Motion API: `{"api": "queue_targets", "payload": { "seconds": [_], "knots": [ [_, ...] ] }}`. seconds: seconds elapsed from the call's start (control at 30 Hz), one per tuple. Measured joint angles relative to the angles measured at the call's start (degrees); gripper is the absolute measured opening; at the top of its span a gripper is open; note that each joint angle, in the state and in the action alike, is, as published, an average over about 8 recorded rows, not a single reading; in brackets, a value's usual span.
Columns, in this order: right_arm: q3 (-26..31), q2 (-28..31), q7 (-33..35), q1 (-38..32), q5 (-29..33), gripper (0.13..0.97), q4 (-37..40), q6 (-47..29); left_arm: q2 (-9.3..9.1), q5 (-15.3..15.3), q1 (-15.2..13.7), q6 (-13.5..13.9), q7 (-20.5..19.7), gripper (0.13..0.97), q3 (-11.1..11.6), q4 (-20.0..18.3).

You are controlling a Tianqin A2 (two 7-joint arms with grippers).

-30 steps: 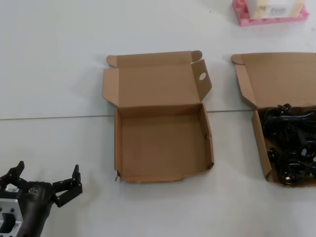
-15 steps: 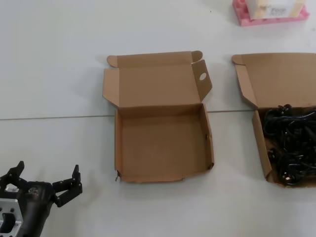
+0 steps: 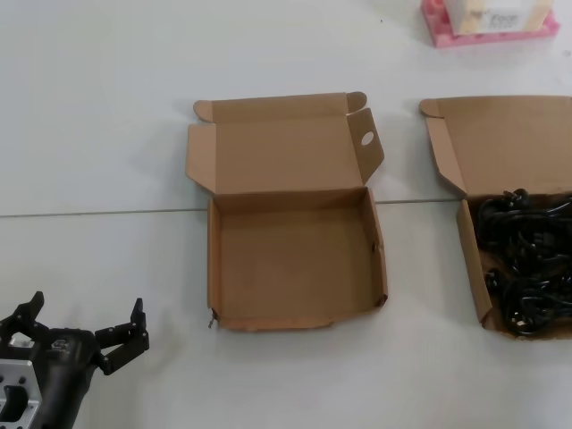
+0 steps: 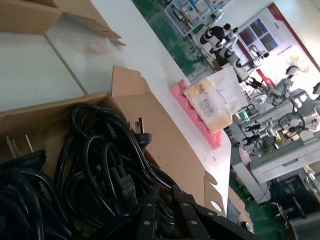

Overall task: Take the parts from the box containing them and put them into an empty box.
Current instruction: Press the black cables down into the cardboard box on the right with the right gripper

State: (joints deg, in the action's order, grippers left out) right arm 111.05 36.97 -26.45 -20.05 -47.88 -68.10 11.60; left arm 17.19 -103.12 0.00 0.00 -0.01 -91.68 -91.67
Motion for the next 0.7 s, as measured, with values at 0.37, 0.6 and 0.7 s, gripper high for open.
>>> {"api": "queue_targets", "payload": {
  "seconds": [0.37,0.6,0.7],
  "knots": [
    [-5.2,-0.6,0.0,3.7,-0.8,0.175,-4.5,-3.2,0.00,0.0,0.0,0.0,0.0,0.966,0.0,0.0],
    [-7.9,0.0,0.0,6.0,-1.1,0.152,-6.5,-4.2,0.00,0.0,0.0,0.0,0.0,0.966,0.0,0.0],
    [-9.0,0.4,0.0,6.9,-1.3,0.151,-7.5,-4.6,0.00,0.0,0.0,0.0,0.0,0.966,0.0,0.0]
  ]
}}
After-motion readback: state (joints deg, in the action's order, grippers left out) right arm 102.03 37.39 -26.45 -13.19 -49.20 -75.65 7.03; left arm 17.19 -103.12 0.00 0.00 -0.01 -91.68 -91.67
